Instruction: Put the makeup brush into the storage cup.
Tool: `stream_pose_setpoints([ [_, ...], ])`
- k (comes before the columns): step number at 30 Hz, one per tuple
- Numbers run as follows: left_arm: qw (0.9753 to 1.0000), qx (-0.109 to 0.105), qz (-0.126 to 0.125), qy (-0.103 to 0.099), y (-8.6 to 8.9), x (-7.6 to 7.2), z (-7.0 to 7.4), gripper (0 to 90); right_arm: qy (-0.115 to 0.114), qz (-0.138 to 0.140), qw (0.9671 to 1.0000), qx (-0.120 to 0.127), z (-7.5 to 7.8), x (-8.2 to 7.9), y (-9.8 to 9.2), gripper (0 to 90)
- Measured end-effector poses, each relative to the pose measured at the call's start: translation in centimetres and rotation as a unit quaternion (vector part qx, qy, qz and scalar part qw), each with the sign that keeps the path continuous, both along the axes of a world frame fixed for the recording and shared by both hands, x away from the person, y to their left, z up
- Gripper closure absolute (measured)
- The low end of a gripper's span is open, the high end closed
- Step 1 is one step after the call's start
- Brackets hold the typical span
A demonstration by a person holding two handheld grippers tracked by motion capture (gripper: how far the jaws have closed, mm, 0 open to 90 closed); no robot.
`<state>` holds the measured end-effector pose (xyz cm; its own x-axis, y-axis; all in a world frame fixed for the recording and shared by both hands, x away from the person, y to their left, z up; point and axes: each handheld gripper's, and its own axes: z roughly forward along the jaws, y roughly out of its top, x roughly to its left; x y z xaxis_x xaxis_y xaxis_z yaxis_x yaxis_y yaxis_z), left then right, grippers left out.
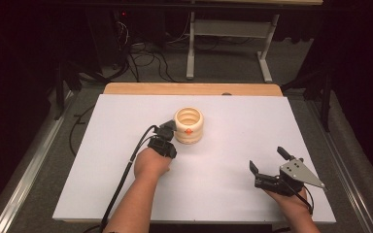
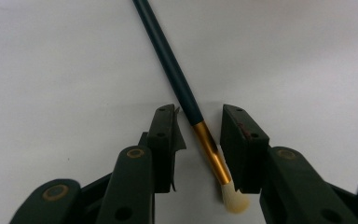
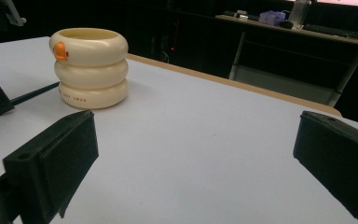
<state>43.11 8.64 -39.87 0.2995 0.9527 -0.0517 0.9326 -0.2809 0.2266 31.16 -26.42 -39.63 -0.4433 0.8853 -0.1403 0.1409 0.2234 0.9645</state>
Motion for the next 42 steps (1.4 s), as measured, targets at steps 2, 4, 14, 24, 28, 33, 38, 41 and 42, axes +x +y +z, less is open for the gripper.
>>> stream_pose_setpoints([
  [2,1.0,0.002,-0.001,0.004,-0.1,0.1,0.0,65.6,-0.001,-0.001,1.0,0.0,0.0,0.0,0.0,1.3],
  [4,1.0,0.003,-0.002,0.009,-0.1,0.3,0.0,65.6,-0.001,0.0,1.0,-0.001,0.0,0.0,0.0,1.2],
  [14,0.9998,0.005,-0.008,0.017,0.1,0.5,0.1,69.7,0.0,0.002,1.0,0.0,0.0,0.0,0.0,1.2],
  [24,0.9999,0.008,-0.005,0.012,0.5,0.5,0.1,81.8,0.002,0.003,1.0,-0.002,-0.1,0.0,0.1,1.2],
  [28,0.9999,0.004,-0.002,0.013,0.6,0.6,0.1,82.3,0.002,0.005,1.0,0.001,-0.1,0.0,0.0,1.2],
  [33,1.0,-0.006,0.004,0.005,0.8,0.5,0.1,83.4,0.003,0.003,1.0,0.003,0.0,0.0,0.1,1.2],
  [38,1.0,-0.005,0.008,0.0,0.8,0.4,0.1,83.5,0.001,0.003,1.0,0.003,-0.1,0.1,0.0,1.2],
  [41,0.9999,-0.005,0.009,-0.001,0.9,0.5,0.1,83.5,0.0,0.004,1.0,0.002,0.0,0.0,0.0,1.2],
  [42,0.9999,-0.006,0.009,-0.001,0.9,0.5,0.2,83.5,0.0,0.004,1.0,0.002,0.0,0.0,0.0,1.2],
])
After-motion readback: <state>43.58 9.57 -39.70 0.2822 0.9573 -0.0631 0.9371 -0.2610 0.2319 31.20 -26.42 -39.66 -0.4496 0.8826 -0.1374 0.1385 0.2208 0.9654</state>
